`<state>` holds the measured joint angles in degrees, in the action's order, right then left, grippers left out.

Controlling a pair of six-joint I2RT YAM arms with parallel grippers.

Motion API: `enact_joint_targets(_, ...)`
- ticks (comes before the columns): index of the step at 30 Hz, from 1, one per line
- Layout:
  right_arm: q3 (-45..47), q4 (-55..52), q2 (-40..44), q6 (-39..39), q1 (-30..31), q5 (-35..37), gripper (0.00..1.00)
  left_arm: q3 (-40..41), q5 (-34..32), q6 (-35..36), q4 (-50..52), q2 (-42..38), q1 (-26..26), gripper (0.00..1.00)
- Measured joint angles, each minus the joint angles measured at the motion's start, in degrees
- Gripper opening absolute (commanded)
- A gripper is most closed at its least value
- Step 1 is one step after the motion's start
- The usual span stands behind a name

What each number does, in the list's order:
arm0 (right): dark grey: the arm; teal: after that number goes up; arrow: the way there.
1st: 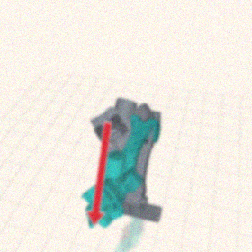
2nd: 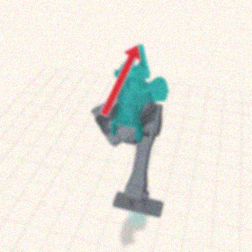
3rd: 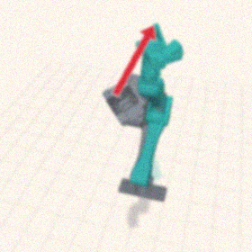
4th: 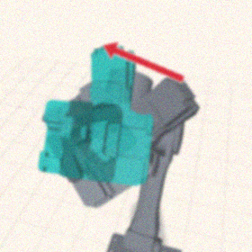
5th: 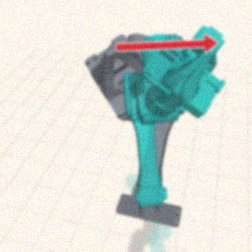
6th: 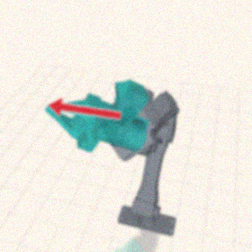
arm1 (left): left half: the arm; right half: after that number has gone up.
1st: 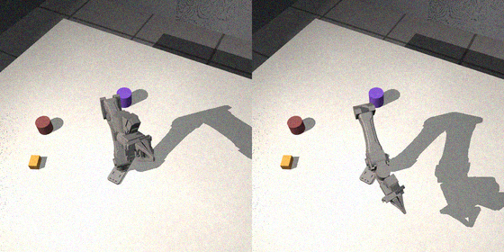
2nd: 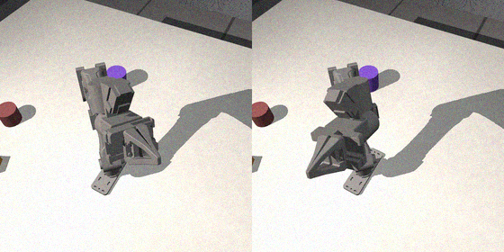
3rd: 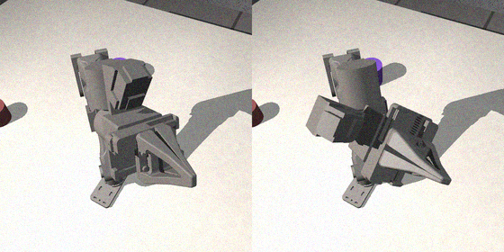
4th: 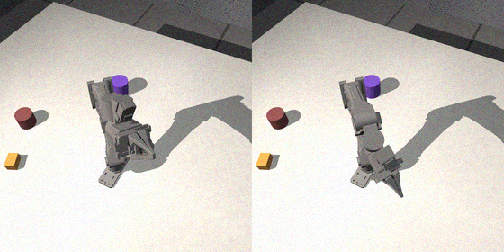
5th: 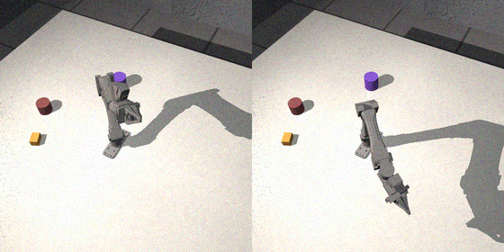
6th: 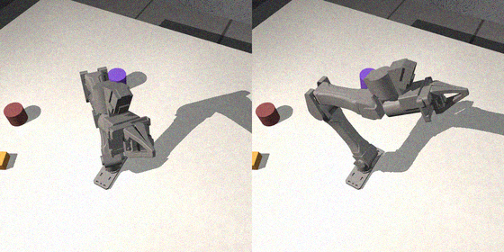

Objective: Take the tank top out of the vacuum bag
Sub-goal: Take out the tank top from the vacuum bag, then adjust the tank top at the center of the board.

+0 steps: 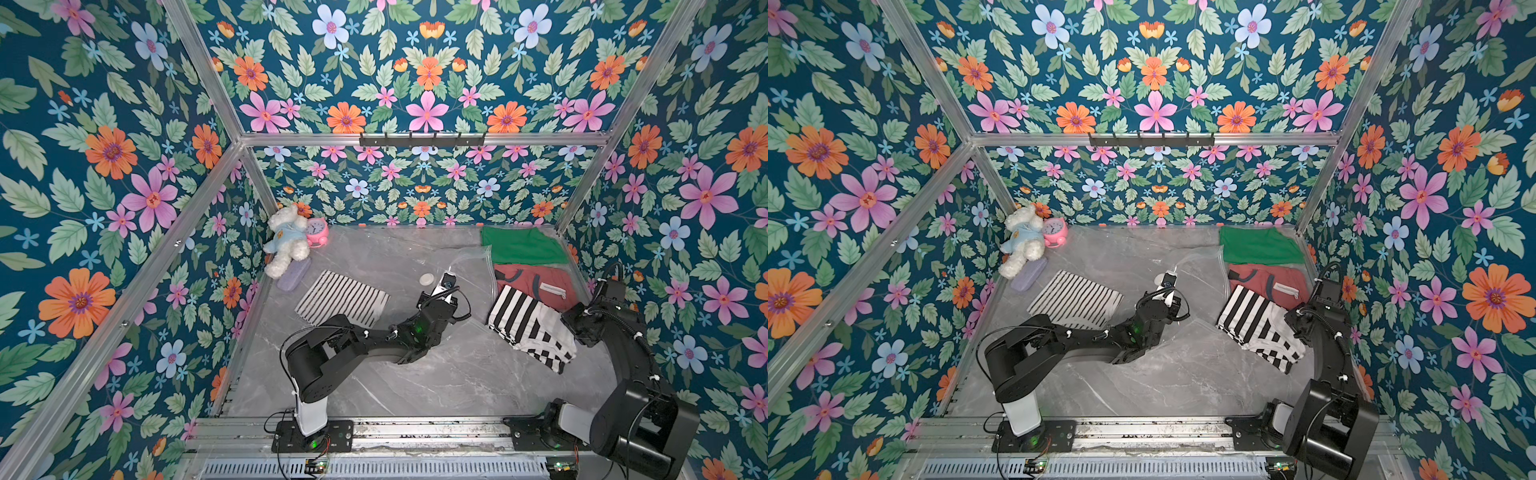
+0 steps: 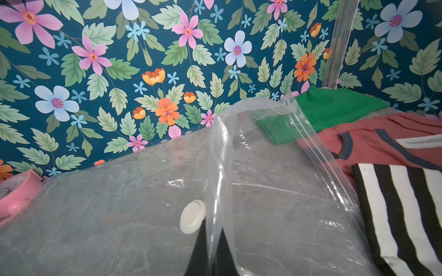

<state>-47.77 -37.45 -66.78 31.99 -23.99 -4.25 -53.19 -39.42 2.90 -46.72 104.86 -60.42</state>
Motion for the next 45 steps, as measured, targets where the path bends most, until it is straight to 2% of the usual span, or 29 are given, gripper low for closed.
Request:
enact_joint_targets(3,-0.9,0.5,3.0,0.5,3.7,-0.2,0.49,0.0,0.0,0.0,0.0,0.0,0.0,0.0)
enact_joint_targets(6,1.3,4.0,4.2,2.1,8.3,-3.8,0.43,-0.1,-0.1,0.0,0.0,0.0,0.0,0.0)
enact_joint_targets(10,3.0,8.5,-1.5,5.6,16.1,-9.4,0.34,-0.9,-0.3,-0.1,0.1,0.5,0.0,0.0)
enact_joint_targets(13,3.8,12.3,-5.3,8.0,19.9,-12.2,0.32,-1.4,-0.6,-0.8,0.4,0.5,0.0,0.0)
enact_joint_targets(25,11.3,22.9,-13.7,15.9,21.4,-14.6,0.28,-2.6,-1.6,-1.1,1.0,0.9,0.0,0.0)
enact_joint_targets(36,16.2,29.2,-12.9,19.4,21.5,-15.2,0.26,-3.4,-2.0,-1.4,2.0,0.9,0.0,0.0)
enact_joint_targets(41,19.4,31.0,-10.3,20.5,21.0,-15.1,0.26,-3.2,-2.5,-1.2,2.1,0.9,0.0,0.0)
enact_joint_targets(45,22.4,29.8,-6.3,20.8,18.3,-15.7,0.25,-2.8,-2.8,-1.0,2.1,0.3,0.0,0.0)
